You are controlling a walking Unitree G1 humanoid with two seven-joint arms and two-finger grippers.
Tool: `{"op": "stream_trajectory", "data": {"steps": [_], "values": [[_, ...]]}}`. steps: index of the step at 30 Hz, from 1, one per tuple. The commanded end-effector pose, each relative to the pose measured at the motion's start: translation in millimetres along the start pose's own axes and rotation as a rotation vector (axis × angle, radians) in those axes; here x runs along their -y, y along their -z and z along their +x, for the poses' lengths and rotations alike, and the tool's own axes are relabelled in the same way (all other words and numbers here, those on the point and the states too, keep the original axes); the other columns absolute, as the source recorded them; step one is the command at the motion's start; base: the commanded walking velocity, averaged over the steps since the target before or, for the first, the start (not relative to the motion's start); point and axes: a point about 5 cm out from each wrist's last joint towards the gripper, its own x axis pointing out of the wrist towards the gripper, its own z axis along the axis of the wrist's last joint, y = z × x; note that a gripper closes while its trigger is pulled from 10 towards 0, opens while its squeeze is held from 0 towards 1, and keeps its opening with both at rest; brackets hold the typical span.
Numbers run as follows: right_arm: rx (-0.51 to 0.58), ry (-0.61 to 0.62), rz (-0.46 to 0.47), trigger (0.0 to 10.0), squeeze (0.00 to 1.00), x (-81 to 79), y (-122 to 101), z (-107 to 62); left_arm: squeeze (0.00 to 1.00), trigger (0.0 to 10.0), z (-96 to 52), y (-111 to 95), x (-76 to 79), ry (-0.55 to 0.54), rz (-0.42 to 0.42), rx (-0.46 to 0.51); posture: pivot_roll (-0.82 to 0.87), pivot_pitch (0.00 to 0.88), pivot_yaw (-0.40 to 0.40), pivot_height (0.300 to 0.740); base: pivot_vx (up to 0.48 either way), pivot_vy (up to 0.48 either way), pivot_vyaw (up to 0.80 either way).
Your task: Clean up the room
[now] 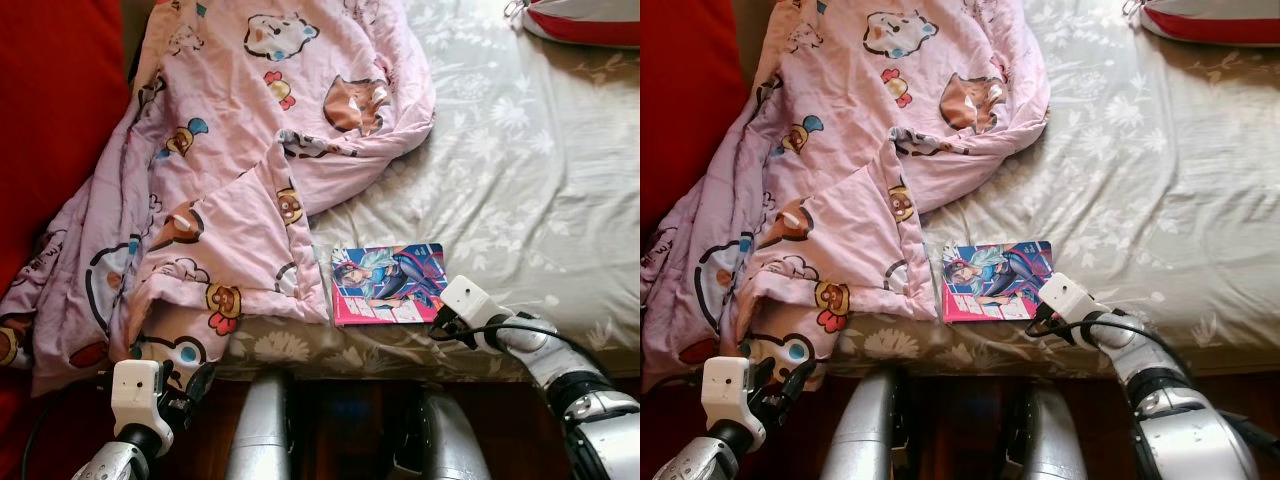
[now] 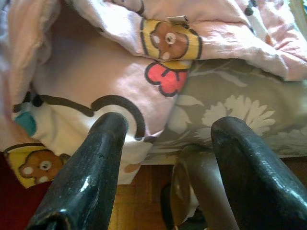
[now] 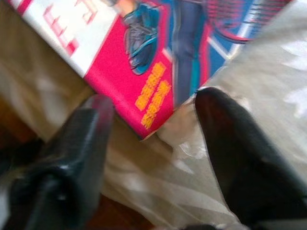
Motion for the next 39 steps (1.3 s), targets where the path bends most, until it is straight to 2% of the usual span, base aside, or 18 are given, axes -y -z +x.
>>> {"op": "stream_trajectory", "data": {"steps": [1,10,11,15,18,20,23,35,39], "values": [[-0.051,-0.061,-0.021,10.0,1.0,-8.4,12.7,-0.6,0.0,10.0,-10.7,8.5,-8.6,-0.035,-0.003,-0.048,0.29,0.387,0.084,0.617,0.0,0.0,0.0],[-0.061,0.034,-0.051,10.0,1.0,22.2,6.8,-12.9,0.0,10.0,-11.5,6.5,-10.0,-0.037,-0.001,-0.058,0.28,0.388,0.092,0.617,0.0,0.0,0.0],[-0.05,0.062,-0.045,10.0,0.0,27.4,3.2,-14.3,0.0,10.0,-10.4,6.0,-9.7,-0.035,-0.001,-0.057,0.28,0.385,0.094,0.617,0.0,0.0,0.0],[-0.042,0.063,-0.046,10.0,0.0,28.9,0.4,-14.4,0.0,10.0,-10.1,5.8,-9.8,-0.032,-0.002,-0.058,0.28,0.383,0.095,0.617,0.0,0.0,0.0],[-0.09,-0.021,-0.086,10.0,0.0,18.9,6.7,-11.8,0.0,10.0,-11.1,6.2,-10.3,-0.031,0.0,-0.066,0.29,0.386,0.097,0.617,0.0,0.0,0.0],[-0.142,-0.02,-0.139,10.0,0.0,17.1,11.5,-11.4,0.0,10.0,-12.9,6.5,-11.0,-0.031,0.001,-0.07,0.29,0.386,0.101,0.617,0.0,0.0,0.0],[-0.16,-0.023,-0.181,10.0,0.0,16.5,13.1,-11.5,0.0,10.0,-15.6,6.9,-11.5,-0.031,0.002,-0.073,0.3,0.391,0.104,0.617,0.0,0.0,0.0],[-0.186,0.074,-0.321,10.0,0.0,22.0,3.3,-8.2,0.0,10.0,-25.6,10.0,-11.1,-0.035,0.002,-0.095,0.31,0.41,0.113,0.617,0.0,0.0,0.0],[-0.181,0.094,-0.321,10.0,0.0,22.3,1.1,-7.2,0.0,10.0,-28.7,10.9,-10.6,-0.037,0.0,-0.101,0.31,0.414,0.112,0.617,0.0,0.0,0.0]]}}
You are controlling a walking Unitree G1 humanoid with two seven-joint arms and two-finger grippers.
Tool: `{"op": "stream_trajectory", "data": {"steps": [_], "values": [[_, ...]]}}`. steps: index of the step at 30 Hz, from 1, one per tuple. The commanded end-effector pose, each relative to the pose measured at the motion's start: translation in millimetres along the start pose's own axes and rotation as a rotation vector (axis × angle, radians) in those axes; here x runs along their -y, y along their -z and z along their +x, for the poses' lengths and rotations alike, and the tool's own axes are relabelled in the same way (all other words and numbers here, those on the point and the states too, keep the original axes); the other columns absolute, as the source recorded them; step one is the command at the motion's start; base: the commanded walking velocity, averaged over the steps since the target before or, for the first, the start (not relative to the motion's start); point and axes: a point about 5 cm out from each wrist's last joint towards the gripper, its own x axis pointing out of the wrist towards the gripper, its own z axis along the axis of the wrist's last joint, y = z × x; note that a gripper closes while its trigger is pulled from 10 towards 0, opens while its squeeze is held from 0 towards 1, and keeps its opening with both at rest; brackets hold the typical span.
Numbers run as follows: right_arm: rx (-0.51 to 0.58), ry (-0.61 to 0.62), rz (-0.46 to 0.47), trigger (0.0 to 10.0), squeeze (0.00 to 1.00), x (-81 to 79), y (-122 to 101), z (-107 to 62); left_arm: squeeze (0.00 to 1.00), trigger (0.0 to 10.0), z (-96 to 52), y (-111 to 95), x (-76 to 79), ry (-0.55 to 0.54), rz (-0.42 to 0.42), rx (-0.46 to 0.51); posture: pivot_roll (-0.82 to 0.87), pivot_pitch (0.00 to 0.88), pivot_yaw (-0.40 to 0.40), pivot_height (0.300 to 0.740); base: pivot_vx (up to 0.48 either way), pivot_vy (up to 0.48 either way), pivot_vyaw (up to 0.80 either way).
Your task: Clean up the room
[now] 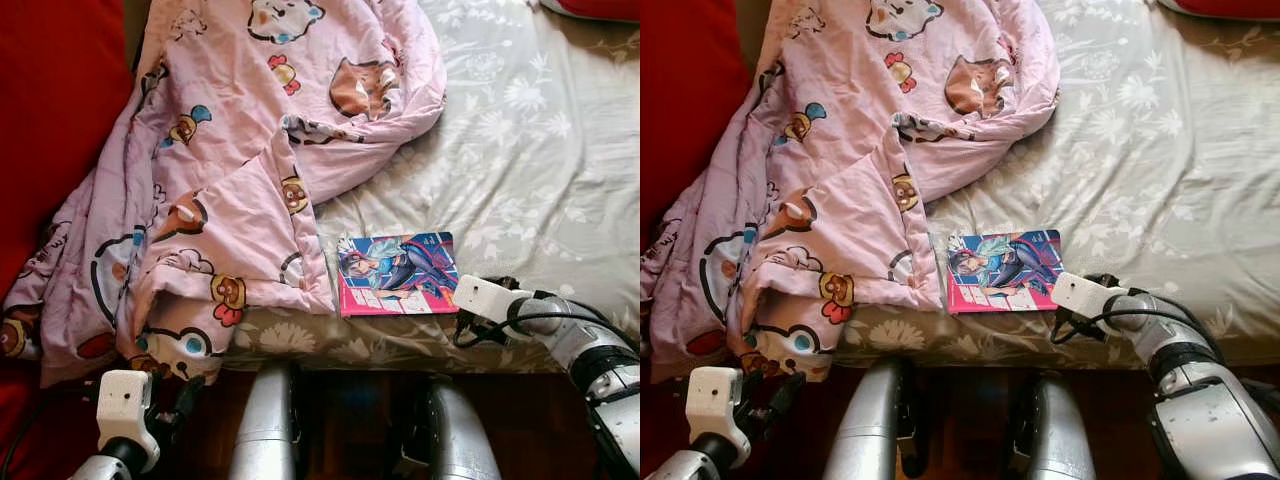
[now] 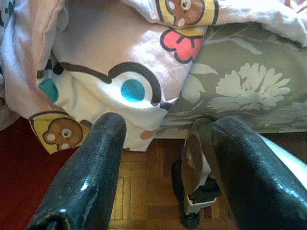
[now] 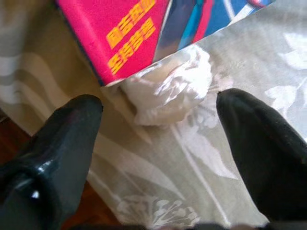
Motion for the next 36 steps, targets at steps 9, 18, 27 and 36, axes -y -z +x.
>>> {"op": "stream_trajectory", "data": {"steps": [9,18,27,36], "values": [[-0.019,-0.042,0.004,0.0,0.0,-15.3,2.1,4.5,0.0,10.0,-14.8,13.4,-7.3,-0.042,-0.022,-0.062,0.32,0.423,0.108,0.617,0.0,0.0,0.0],[-0.046,-0.014,0.003,0.0,0.0,-14.6,5.2,4.5,0.0,10.0,-20.4,16.7,-7.1,-0.039,-0.017,-0.077,0.32,0.427,0.109,0.617,0.0,0.0,0.0],[-0.036,0.013,0.015,0.0,0.0,-12.3,2.8,4.7,0.0,10.0,-19.8,16.7,-8.6,-0.039,0.006,-0.081,0.32,0.423,0.112,0.617,0.0,0.0,0.0],[-0.011,0.018,0.0,0.0,0.0,-13.2,-2.6,6.1,0.0,10.0,-18.5,16.1,-9.3,-0.036,0.015,-0.081,0.32,0.418,0.112,0.617,0.0,0.0,0.0]]}}
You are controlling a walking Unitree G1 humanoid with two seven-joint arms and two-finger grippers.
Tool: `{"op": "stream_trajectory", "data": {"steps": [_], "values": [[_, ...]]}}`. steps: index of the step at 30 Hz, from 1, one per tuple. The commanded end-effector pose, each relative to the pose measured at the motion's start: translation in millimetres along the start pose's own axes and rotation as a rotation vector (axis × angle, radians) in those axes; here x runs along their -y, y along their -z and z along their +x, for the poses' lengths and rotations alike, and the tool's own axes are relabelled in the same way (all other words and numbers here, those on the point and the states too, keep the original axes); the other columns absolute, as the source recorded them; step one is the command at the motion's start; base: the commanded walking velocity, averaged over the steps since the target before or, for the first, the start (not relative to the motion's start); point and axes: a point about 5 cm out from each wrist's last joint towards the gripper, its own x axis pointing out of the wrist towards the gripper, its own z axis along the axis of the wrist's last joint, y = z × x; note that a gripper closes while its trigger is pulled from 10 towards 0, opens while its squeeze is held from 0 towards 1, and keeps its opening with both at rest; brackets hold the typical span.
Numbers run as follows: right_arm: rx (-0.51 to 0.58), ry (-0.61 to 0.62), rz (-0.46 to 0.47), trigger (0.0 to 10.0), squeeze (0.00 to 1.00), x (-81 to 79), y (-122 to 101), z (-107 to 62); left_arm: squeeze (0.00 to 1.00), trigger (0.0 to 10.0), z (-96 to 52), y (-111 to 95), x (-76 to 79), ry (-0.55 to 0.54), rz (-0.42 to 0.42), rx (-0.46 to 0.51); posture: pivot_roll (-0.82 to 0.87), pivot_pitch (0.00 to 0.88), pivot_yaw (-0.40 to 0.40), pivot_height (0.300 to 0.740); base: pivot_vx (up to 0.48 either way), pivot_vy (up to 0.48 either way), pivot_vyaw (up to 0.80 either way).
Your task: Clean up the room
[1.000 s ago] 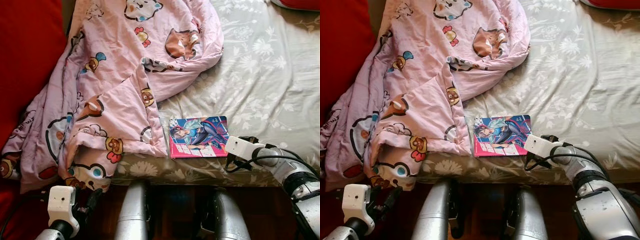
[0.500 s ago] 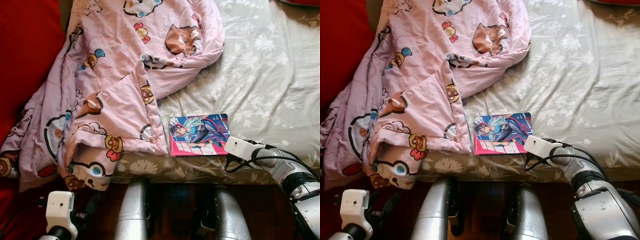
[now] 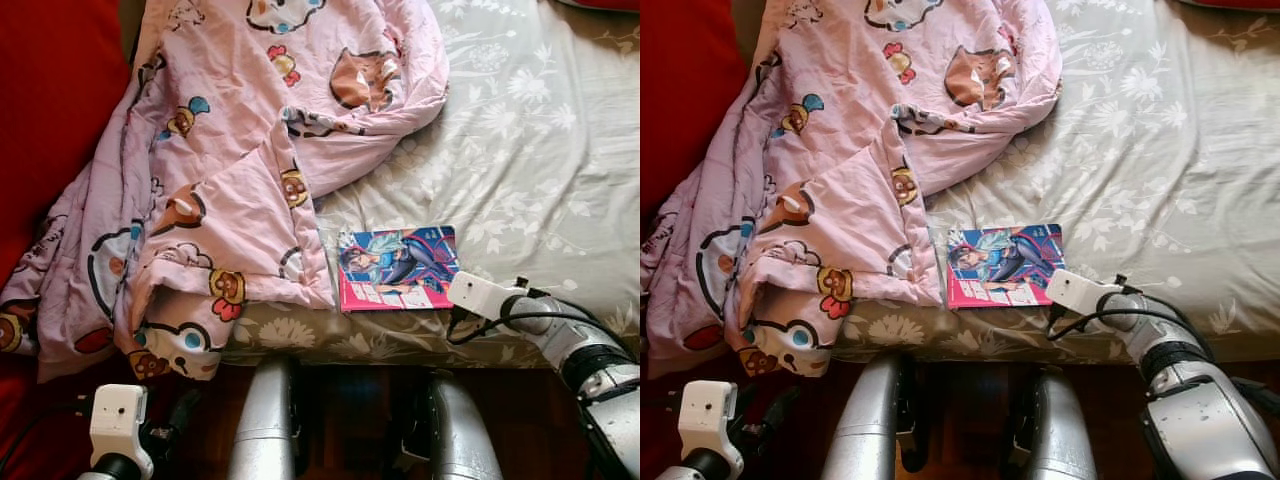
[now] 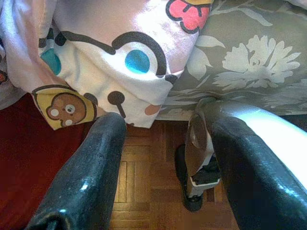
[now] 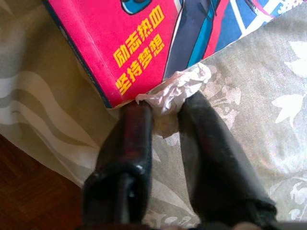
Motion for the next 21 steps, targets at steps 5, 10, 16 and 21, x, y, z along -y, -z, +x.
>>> {"op": "stream_trajectory", "data": {"steps": [5,10,16,21], "values": [[-0.017,-0.033,0.006,0.0,0.0,-13.1,3.5,2.6,0.0,10.0,-4.8,8.1,-7.0,-0.023,0.009,-0.041,0.32,0.413,0.11,0.617,0.0,0.0,0.0],[-0.013,-0.037,0.009,0.0,0.0,-15.9,3.3,3.2,0.0,10.0,-3.9,8.3,-5.5,-0.019,0.011,-0.041,0.32,0.408,0.106,0.617,0.0,0.0,0.0],[0.017,-0.014,0.072,0.0,0.0,-17.5,0.7,4.0,0.0,10.0,-1.7,10.3,0.7,-0.005,0.014,-0.043,0.31,0.401,0.102,0.617,0.0,0.0,0.0],[0.007,0.086,0.324,0.0,0.0,-23.3,17.8,1.8,0.0,10.0,4.5,15.0,2.3,-0.008,0.005,-0.047,0.28,0.377,0.094,0.617,0.0,0.0,0.0]]}}
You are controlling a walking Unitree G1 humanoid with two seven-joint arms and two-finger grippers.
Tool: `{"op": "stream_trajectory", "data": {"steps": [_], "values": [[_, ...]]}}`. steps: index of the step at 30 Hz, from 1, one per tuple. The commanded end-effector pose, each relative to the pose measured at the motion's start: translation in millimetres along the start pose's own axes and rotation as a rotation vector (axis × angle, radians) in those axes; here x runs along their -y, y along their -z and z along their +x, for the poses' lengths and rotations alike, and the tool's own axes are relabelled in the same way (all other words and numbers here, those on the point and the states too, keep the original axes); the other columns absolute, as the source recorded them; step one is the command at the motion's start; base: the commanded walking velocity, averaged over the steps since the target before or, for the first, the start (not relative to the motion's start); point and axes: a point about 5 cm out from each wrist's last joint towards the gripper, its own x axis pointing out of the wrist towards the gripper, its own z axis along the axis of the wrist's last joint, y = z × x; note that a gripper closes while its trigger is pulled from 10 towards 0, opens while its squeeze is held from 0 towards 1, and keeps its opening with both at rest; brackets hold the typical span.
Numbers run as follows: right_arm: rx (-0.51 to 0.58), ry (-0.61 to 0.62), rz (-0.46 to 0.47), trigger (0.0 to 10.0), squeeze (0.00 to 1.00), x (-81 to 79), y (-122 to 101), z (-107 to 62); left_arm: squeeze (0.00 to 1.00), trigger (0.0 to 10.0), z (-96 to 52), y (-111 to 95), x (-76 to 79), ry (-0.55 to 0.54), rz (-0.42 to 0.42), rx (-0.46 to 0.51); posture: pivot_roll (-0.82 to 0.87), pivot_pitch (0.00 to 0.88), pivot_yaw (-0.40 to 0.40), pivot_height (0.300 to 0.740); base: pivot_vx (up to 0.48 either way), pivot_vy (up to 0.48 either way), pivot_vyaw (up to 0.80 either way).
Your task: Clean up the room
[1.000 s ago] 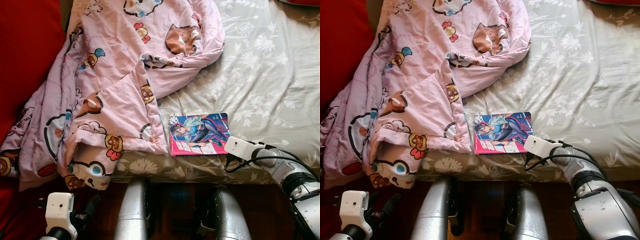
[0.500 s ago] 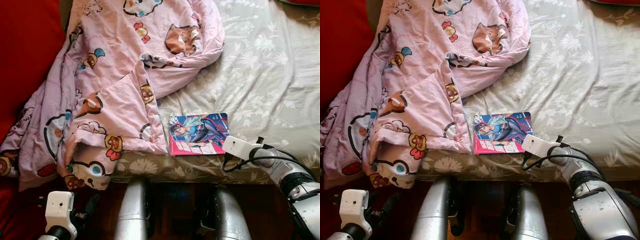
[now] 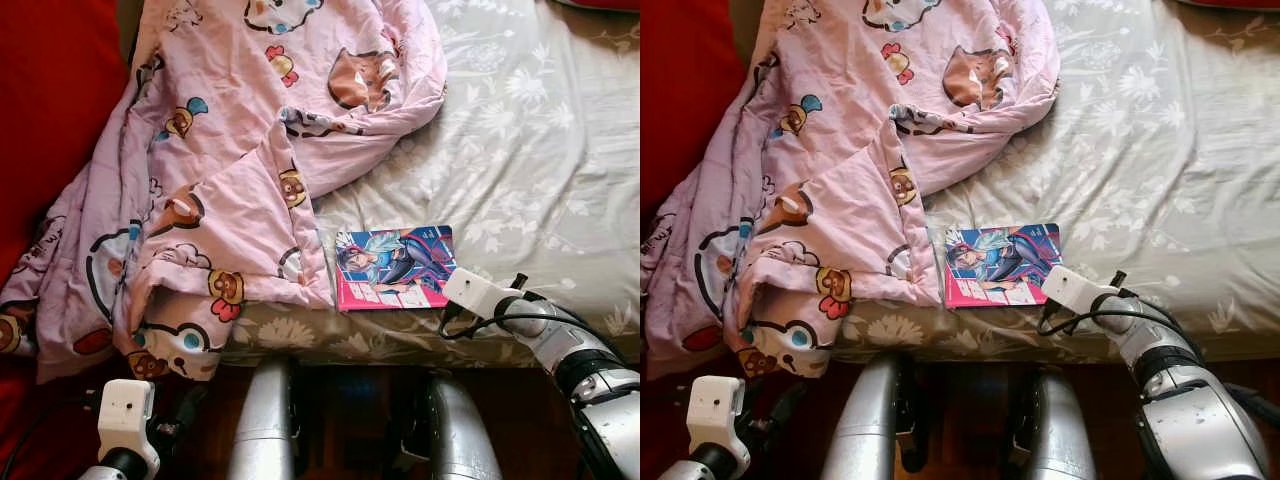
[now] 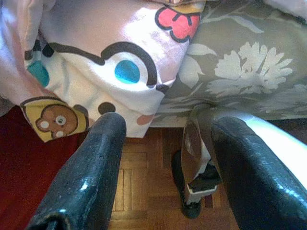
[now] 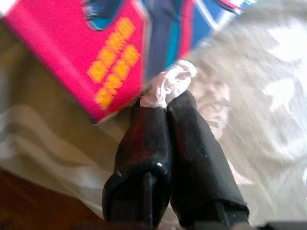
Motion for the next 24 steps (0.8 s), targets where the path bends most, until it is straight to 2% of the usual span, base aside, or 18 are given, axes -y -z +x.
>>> {"op": "stream_trajectory", "data": {"steps": [1,7,8,9,11,12,14,15,16,17,18,20,22,23,24], "values": [[-0.042,0.003,0.111,0.0,0.0,-13.8,18.9,-1.8,0.0,10.0,-5.0,16.8,-2.2,-0.025,-0.002,-0.067,0.28,0.377,0.094,0.617,0.0,0.0,0.0],[-0.02,0.051,0.365,0.0,0.0,-26.0,41.8,-8.5,0.0,10.0,4.5,19.0,1.3,-0.018,-0.016,-0.059,0.25,0.349,0.081,0.617,0.0,0.0,0.0],[-0.007,0.069,0.455,0.0,0.0,-30.0,48.7,-11.1,0.0,10.0,8.2,19.0,2.2,-0.017,-0.018,-0.055,0.25,0.339,0.076,0.617,0.0,0.0,0.0],[0.021,0.099,0.541,0.0,0.0,-33.2,54.3,-14.2,0.0,10.0,11.8,18.8,2.8,-0.016,-0.021,-0.049,0.23,0.327,0.072,0.617,0.0,0.0,0.0],[0.057,0.153,0.641,0.0,0.0,-36.8,61.1,-18.6,0.0,10.0,15.4,18.4,3.4,-0.014,-0.024,-0.043,0.22,0.316,0.069,0.617,0.0,0.0,0.0],[0.116,0.198,0.709,0.0,0.0,-40.4,62.7,-23.0,0.0,10.0,18.9,18.7,4.4,-0.011,-0.023,-0.04,0.22,0.303,0.067,0.617,0.0,0.0,0.0],[0.164,0.226,0.747,0.0,0.0,-43.6,61.9,-26.7,0.0,10.0,21.7,19.2,5.0,-0.01,-0.023,-0.039,0.21,0.293,0.066,0.617,0.0,0.0,0.0],[0.217,0.254,0.798,0.0,0.0,-52.5,60.2,-33.3,0.0,10.0,24.9,19.8,5.6,-0.007,-0.023,-0.037,0.2,0.282,0.063,0.617,0.0,0.0,0.0],[0.217,0.254,0.798,0.0,0.0,-52.5,60.2,-33.3,0.0,10.0,24.9,19.8,5.6,-0.007,-0.023,-0.037,0.2,0.282,0.063,0.617,0.0,0.0,0.0],[0.272,0.297,0.885,0.0,0.0,-65.2,58.4,-45.0,0.0,10.0,28.6,21.6,5.9,-0.006,-0.025,-0.037,0.19,0.257,0.059,0.617,0.0,0.0,0.0],[0.288,0.316,0.924,0.0,0.0,-69.7,57.9,-50.0,0.0,10.0,29.8,22.4,5.8,-0.007,-0.026,-0.038,0.19,0.257,0.059,0.617,0.0,0.0,0.0],[0.318,0.331,1.009,0.0,0.0,-79.2,55.0,-57.1,0.0,10.0,33.5,24.2,5.3,-0.01,-0.028,-0.04,0.18,0.238,0.056,0.617,0.0,0.0,0.0],[0.337,0.296,1.136,0.0,0.0,-96.4,51.6,-62.2,0.0,10.0,37.2,27.0,4.3,-0.017,-0.031,-0.045,0.17,0.212,0.053,0.617,0.0,0.0,0.0],[0.322,0.268,1.208,4.7,0.0,-112.7,53.7,-63.2,0.0,10.0,40.4,30.7,3.7,-0.022,-0.036,-0.052,0.16,0.179,0.049,0.617,0.0,0.0,0.0],[0.311,0.259,1.219,9.6,0.0,-118.0,54.8,-62.0,0.0,10.0,42.5,31.9,3.8,-0.024,-0.038,-0.056,0.16,0.166,0.051,0.617,0.0,0.0,0.0]]}}
